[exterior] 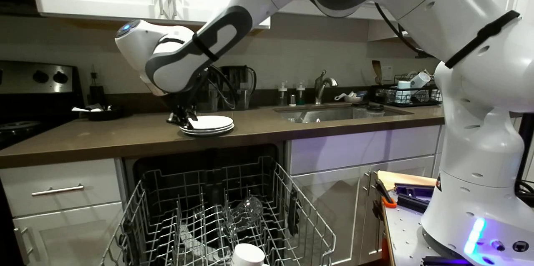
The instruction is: Take the two white plates one after the other and put them vertically in the dishwasher then move the glass bottle to the right
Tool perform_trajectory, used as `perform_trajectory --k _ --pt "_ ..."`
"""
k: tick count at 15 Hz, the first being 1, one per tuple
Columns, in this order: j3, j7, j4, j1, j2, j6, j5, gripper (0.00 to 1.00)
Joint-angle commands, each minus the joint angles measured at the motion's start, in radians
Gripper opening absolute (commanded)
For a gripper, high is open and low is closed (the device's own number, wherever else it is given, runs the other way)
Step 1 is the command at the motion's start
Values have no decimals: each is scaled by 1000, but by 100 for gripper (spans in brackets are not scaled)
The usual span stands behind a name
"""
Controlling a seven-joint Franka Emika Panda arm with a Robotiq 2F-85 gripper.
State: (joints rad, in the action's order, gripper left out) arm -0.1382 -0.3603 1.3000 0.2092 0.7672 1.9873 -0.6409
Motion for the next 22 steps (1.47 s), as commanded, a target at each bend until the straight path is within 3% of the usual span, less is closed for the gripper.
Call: perform_trajectory --k 1,4,9,11,12,16,18,20,22 --pt "7 40 -20 -14 19 24 5 32" --pt "8 41 -17 -16 25 28 9 41" --pt "5 45 -21 -20 38 35 9 26" --pt "3 47 -24 -21 41 36 7 14" --pt "3 48 -25 -23 42 39 7 20" --pt "3 58 -31 -26 48 46 7 28" --pt "4 64 -34 -29 52 46 11 8" --pt "4 67 -34 -28 52 48 11 0" --pt "4 72 -35 -28 49 48 12 3"
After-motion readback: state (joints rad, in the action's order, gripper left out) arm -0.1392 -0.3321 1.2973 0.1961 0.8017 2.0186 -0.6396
